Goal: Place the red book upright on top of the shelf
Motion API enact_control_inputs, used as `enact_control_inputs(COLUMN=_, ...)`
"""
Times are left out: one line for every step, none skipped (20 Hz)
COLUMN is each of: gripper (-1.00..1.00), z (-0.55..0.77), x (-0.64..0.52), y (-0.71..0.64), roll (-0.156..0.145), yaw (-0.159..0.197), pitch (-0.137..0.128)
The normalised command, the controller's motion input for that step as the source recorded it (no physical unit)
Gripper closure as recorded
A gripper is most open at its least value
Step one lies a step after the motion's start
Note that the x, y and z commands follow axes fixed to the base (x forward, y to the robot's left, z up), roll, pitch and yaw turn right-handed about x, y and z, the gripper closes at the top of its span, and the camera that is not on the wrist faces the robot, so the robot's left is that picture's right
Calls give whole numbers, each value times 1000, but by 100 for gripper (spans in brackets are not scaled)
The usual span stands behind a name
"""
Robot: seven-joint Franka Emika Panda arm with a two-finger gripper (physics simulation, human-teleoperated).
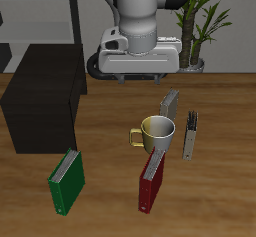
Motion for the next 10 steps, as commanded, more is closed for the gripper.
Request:
enact_control_inputs(gripper=-100, z=-195, x=476, y=213, roll=-23, yaw=26, pitch=32)
enact_control_inputs(gripper=-100, z=-168, x=334, y=317, roll=93, yaw=15, pitch=35)
enact_control_inputs(gripper=-100, z=-54, x=417, y=244, roll=10, yaw=152, pitch=-88)
enact_control_inputs(gripper=-100, z=-169, x=287, y=109, roll=31, yaw=-22, pitch=-13)
enact_control_inputs(gripper=-100, z=-142, x=459, y=175, roll=55, yaw=-71, pitch=64)
enact_control_inputs(gripper=-100, z=-118, x=190, y=101, roll=9, yaw=14, pitch=-14)
enact_control_inputs(gripper=-100, z=-162, x=322, y=139, roll=-24, yaw=63, pitch=-20)
enact_control_inputs(gripper=-100, z=-47, x=330, y=104, roll=11, yaw=-72, pitch=14)
enact_control_inputs(gripper=-100, z=16, x=309, y=183, roll=21, yaw=42, pitch=-39)
enact_control_inputs(gripper=-100, z=-43, x=-72, y=4, roll=0, yaw=0, pitch=0)
